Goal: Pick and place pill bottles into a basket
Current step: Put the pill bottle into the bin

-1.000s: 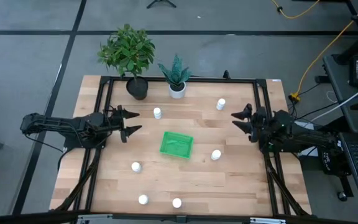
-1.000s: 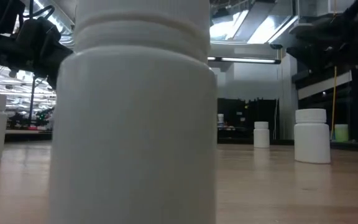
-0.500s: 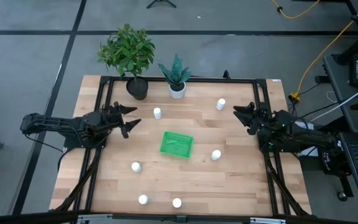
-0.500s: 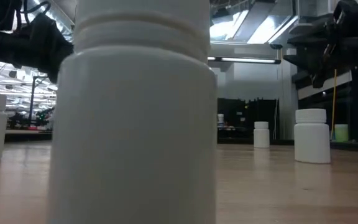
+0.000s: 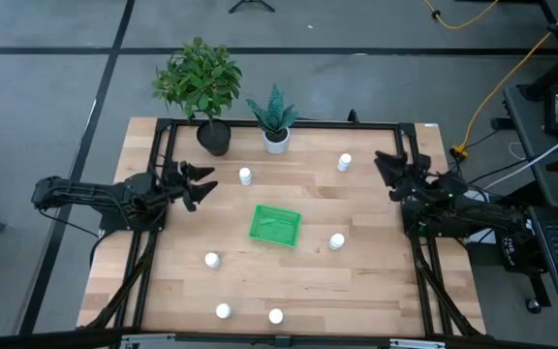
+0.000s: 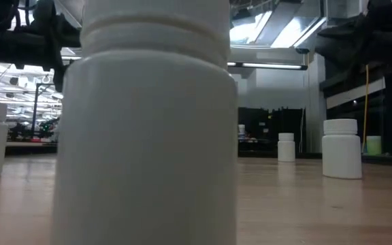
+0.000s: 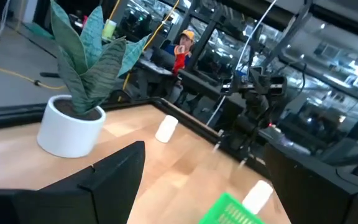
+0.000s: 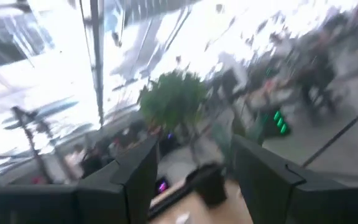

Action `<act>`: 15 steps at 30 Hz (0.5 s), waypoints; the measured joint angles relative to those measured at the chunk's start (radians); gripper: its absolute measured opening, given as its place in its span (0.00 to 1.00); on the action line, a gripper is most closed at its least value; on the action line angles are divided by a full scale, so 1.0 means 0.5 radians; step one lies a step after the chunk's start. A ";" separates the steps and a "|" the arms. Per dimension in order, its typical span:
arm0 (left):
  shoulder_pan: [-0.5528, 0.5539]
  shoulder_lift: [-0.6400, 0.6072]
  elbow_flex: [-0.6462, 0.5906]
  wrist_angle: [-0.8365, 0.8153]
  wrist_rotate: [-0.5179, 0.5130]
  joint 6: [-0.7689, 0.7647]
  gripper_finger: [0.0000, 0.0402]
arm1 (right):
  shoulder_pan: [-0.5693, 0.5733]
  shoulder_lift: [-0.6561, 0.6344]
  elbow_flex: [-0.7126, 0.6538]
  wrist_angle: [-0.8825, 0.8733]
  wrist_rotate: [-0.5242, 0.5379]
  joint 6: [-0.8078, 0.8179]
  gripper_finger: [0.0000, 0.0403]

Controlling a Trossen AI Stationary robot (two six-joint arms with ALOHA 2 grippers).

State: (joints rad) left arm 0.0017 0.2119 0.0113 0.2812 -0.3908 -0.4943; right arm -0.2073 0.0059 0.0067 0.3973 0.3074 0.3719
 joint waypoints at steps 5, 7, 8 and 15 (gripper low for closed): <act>0.001 0.001 0.000 0.014 -0.139 -0.132 0.80 | 0.000 0.000 0.000 0.153 0.013 -0.377 0.51; 0.002 0.001 0.000 0.014 -0.202 -0.139 0.80 | 0.000 0.000 0.000 0.155 0.014 -0.466 0.51; 0.002 0.001 0.000 0.014 -0.216 -0.139 0.80 | 0.000 0.000 0.001 0.156 0.019 -0.497 0.51; 0.020 0.012 -0.001 0.047 -0.498 -0.160 0.80 | 0.000 0.000 0.001 0.201 0.023 -0.327 0.51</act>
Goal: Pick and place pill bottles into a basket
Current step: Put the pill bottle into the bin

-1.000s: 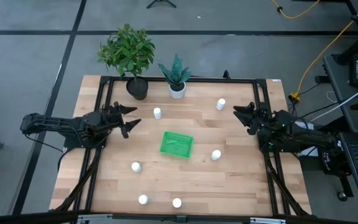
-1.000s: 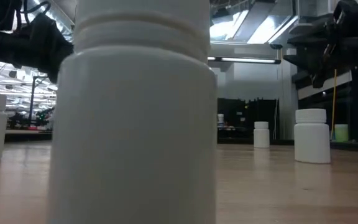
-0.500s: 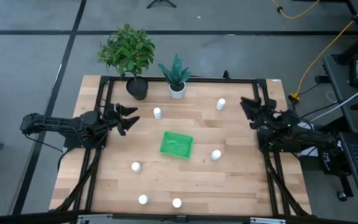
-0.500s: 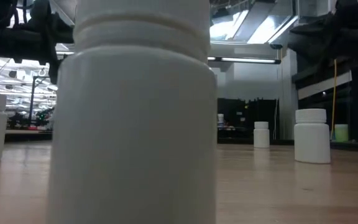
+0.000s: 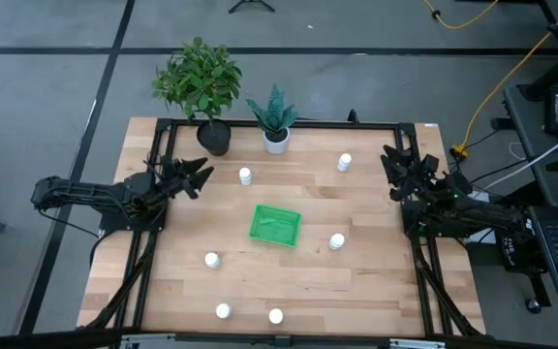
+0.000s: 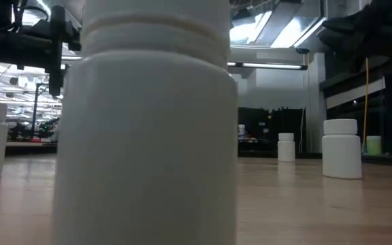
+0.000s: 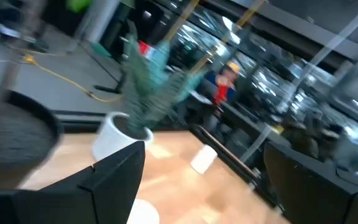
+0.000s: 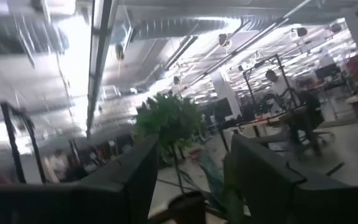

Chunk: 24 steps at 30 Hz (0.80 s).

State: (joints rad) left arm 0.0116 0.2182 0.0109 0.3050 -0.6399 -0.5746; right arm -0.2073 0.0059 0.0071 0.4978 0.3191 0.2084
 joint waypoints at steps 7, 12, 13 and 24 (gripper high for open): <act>0.086 0.011 0.027 0.583 0.358 0.079 0.80 | 0.000 0.080 0.372 -0.548 -0.056 0.095 0.51; 0.175 0.036 0.305 0.690 0.557 0.382 0.81 | 0.000 0.527 1.091 -1.396 -0.117 0.034 0.51; 0.196 0.068 0.381 0.677 0.588 0.424 0.81 | 0.000 0.652 1.244 -1.547 -0.116 0.013 0.51; 0.324 0.868 1.239 -0.223 0.969 0.723 0.99 | -0.011 1.946 2.361 -3.034 -0.134 -0.123 0.51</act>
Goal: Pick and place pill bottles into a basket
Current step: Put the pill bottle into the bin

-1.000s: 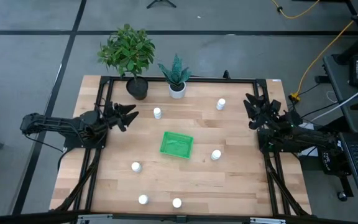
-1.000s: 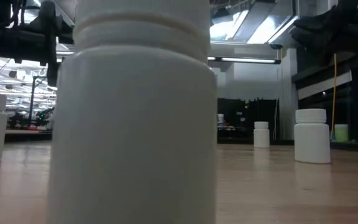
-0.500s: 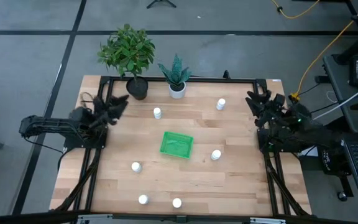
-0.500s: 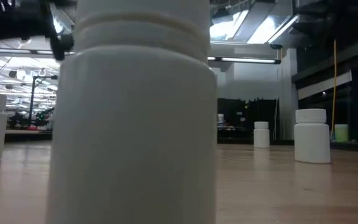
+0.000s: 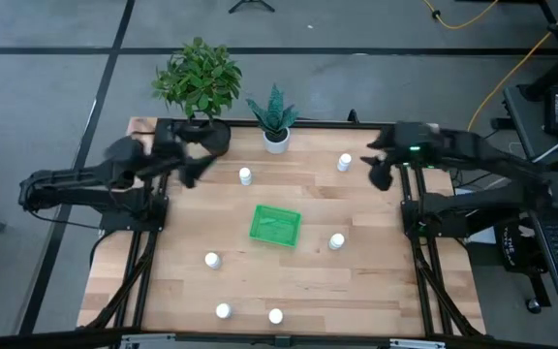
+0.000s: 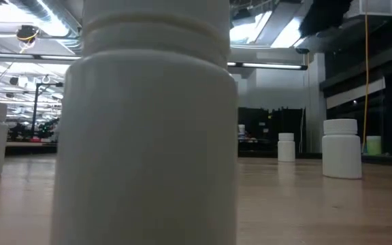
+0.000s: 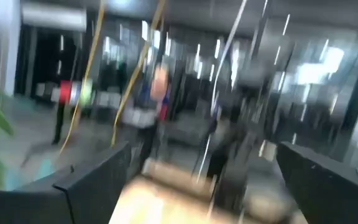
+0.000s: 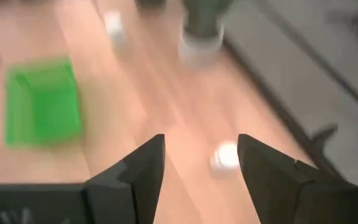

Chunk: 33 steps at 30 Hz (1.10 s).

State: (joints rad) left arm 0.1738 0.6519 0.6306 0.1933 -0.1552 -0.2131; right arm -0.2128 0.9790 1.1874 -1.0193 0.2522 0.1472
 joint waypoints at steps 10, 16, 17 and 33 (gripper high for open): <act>-0.001 0.585 0.346 -0.740 0.063 0.020 1.00 | -0.540 0.512 0.059 -0.199 -0.547 -0.414 0.72; -0.001 0.698 0.376 -0.901 0.056 0.018 1.00 | -0.894 0.780 0.059 -0.062 -0.709 -0.631 0.90; -0.004 0.705 0.376 -0.925 0.056 0.017 1.00 | -0.938 0.837 0.058 -0.061 -0.749 -0.637 0.92; -0.011 0.706 0.379 -1.049 -0.015 -0.077 1.00 | -1.050 1.427 -0.099 0.296 -0.860 -0.724 0.95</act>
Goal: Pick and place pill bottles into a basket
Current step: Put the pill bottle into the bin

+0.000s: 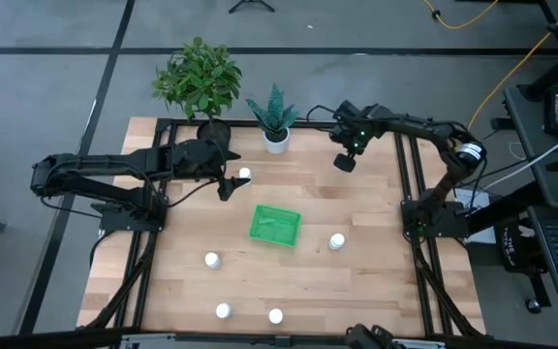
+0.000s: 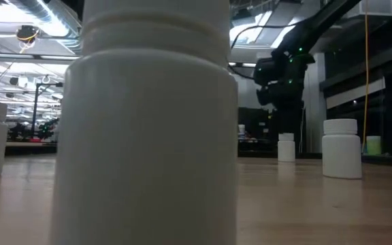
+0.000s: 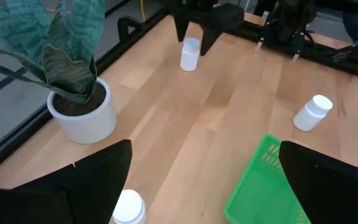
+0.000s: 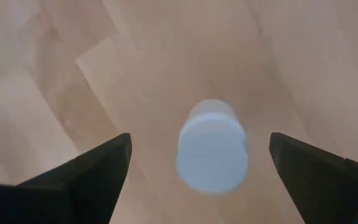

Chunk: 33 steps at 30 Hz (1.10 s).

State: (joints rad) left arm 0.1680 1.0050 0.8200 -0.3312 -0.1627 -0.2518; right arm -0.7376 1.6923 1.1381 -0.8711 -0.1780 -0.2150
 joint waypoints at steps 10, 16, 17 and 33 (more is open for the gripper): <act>0.000 0.000 0.000 0.041 0.000 -0.030 1.00 | 0.000 0.152 0.000 0.043 0.081 -0.034 0.94; 0.000 0.000 0.000 0.040 0.000 -0.030 1.00 | 0.000 0.160 0.000 0.050 0.137 -0.061 0.93; 0.000 0.000 0.000 0.040 0.000 -0.030 1.00 | 0.000 0.160 0.000 0.047 0.153 -0.062 0.92; 0.001 0.000 0.000 0.040 0.000 -0.030 1.00 | 0.000 0.157 0.000 0.012 0.164 -0.059 0.48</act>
State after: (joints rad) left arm 0.1684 1.0050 0.8200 -0.3114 -0.1627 -0.2668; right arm -0.7376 1.7710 1.1381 -0.8650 -0.0959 -0.2444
